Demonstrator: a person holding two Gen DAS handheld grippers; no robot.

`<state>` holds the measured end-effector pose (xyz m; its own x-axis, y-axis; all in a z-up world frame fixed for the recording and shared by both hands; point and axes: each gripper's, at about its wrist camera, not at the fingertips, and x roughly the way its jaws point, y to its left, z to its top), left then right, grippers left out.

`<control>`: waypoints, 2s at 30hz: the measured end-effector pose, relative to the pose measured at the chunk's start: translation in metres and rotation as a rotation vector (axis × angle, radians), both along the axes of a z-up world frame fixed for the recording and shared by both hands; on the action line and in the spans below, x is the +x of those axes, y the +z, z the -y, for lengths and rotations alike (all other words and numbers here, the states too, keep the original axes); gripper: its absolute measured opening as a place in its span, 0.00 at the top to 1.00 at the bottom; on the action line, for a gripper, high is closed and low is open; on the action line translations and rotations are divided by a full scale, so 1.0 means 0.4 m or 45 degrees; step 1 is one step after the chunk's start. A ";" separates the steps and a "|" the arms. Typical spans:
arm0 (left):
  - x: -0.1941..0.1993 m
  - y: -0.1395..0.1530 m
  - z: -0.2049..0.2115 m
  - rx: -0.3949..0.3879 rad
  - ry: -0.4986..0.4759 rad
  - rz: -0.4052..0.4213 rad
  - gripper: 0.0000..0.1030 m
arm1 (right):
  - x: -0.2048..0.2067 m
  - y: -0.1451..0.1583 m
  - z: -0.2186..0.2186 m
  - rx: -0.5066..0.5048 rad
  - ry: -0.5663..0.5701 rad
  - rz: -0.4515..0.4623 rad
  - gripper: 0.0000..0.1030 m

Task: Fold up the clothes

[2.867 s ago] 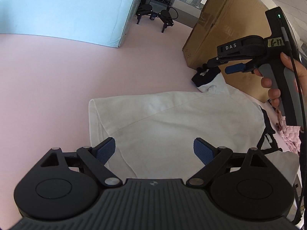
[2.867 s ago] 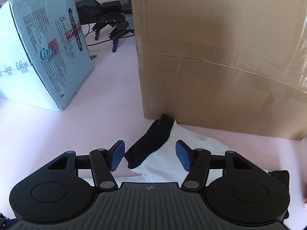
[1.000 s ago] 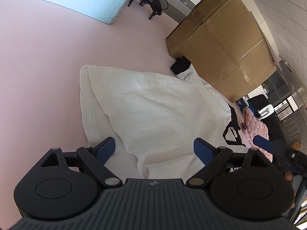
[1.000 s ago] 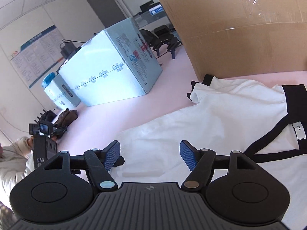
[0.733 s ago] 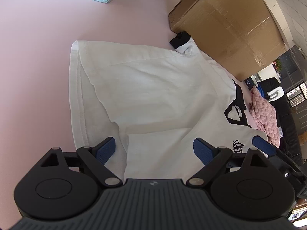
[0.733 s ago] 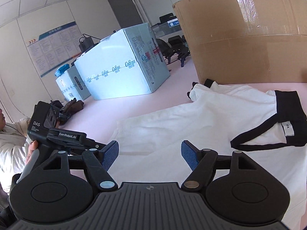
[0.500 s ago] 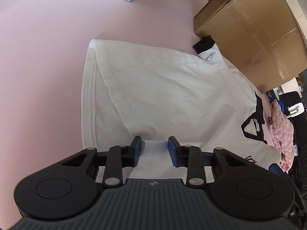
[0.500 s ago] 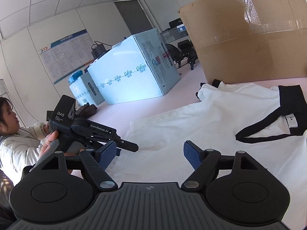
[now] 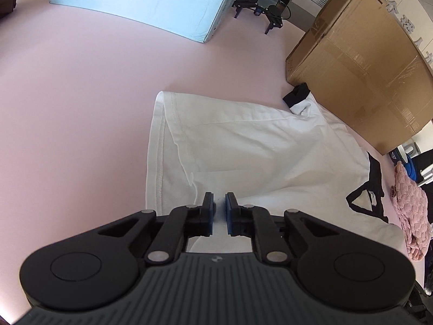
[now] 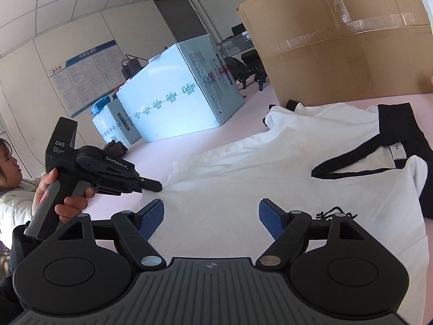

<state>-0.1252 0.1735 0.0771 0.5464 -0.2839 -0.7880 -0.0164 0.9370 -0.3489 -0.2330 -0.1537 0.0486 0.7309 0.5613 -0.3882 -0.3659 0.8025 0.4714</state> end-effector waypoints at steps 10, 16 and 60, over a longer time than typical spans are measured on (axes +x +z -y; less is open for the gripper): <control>-0.037 -0.002 -0.015 0.141 -0.006 0.004 0.92 | 0.002 -0.025 0.032 0.063 -0.024 -0.060 0.26; -0.006 -0.069 -0.028 0.167 0.019 -0.107 0.85 | 0.005 -0.035 0.040 0.034 -0.062 -0.098 0.26; 0.253 -0.089 -0.050 -0.173 0.086 -0.230 0.34 | 0.002 -0.062 0.013 -0.042 -0.022 -0.150 0.21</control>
